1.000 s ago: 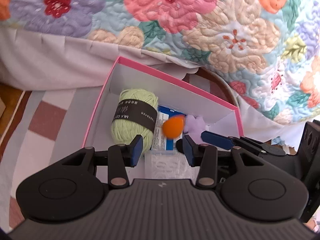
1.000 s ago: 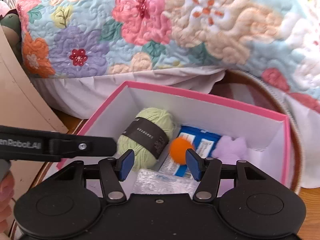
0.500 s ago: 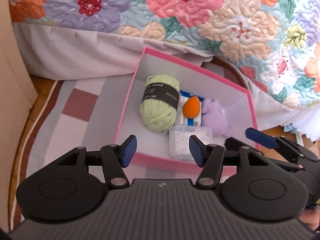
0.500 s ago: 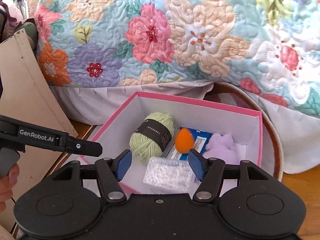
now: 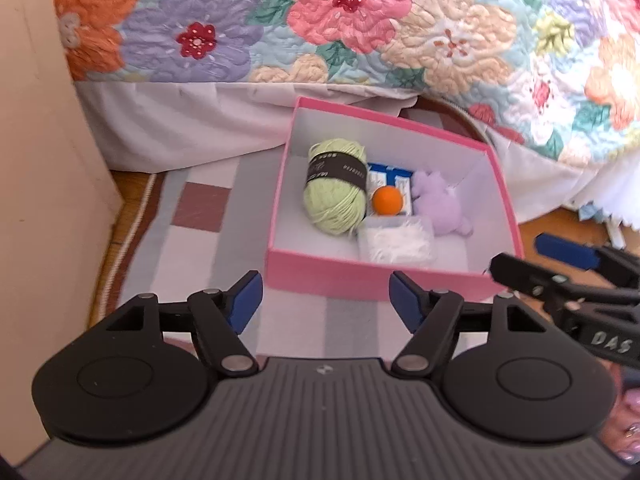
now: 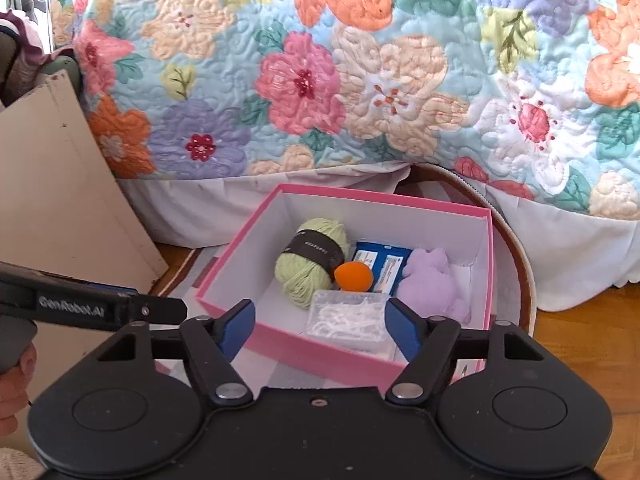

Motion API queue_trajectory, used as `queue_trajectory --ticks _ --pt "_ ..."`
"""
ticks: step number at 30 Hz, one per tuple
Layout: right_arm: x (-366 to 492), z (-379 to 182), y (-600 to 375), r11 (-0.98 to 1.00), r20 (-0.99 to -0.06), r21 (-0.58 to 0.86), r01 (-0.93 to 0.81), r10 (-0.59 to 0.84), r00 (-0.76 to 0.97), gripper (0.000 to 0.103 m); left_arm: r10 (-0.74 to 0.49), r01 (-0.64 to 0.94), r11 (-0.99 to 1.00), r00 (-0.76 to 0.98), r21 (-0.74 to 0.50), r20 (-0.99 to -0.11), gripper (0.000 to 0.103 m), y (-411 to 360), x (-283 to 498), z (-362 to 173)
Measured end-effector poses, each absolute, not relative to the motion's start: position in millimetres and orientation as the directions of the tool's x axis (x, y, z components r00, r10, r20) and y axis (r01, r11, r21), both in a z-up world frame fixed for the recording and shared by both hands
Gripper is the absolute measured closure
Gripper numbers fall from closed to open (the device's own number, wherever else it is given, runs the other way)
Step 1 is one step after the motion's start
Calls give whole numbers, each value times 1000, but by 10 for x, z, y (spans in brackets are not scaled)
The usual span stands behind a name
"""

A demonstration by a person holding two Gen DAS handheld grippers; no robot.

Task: Organize objects
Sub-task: 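Withdraw the left gripper up and back from the box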

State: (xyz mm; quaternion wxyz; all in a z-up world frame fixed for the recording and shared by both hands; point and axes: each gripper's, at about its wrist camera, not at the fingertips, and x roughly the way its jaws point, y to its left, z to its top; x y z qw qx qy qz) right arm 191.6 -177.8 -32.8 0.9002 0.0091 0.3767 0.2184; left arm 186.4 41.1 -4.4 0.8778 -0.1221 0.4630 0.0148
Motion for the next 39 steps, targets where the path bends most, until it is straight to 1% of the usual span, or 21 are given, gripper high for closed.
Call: queue_trajectory --ticks 5,9,13,15,16,17,23,27,31,34,37,39 --pt "1723 -203 -1771 905 -675 178 -388 399 621 23 -63 -138 976 565 -170 -822 31 429 1645 38" --pt "1590 -126 -1763 914 -686 156 -376 374 624 20 -25 -142 982 562 -126 -827 29 430 1517 111" --pt "1487 -99 -1783 926 -708 141 -349 341 619 19 -18 -122 987 567 -106 -823 25 403 1405 170" --pt "1444 -96 -1806 933 -723 143 -331 327 609 17 -18 -115 988 564 -101 -825 24 393 1337 190" --pt "1420 -96 -1815 935 -731 146 -324 322 602 13 -18 -111 989 563 -97 -826 23 386 1321 195" --pt "1399 -94 -1822 936 -736 147 -319 319 597 11 -18 -106 990 561 -94 -827 21 379 1291 200" --pt "1239 -110 -1880 949 -740 133 -285 286 608 10 7 -124 989 564 -76 -825 20 390 1141 248" --pt "1211 -149 -1936 947 -753 185 -263 308 582 10 -15 -105 990 571 -91 -821 19 375 1090 301" --pt "1170 -141 -1932 950 -754 168 -263 296 587 10 -17 -97 991 578 -89 -816 11 351 1038 321" --pt "1132 -125 -1927 956 -751 135 -261 270 602 10 -15 -91 993 573 -82 -819 8 331 1008 301" --pt "1113 -119 -1944 957 -757 133 -258 266 597 10 -10 -85 994 564 -70 -826 6 318 1005 273" --pt "1106 -116 -1940 957 -763 128 -259 262 591 10 -8 -85 994 556 -67 -831 3 313 1011 252"
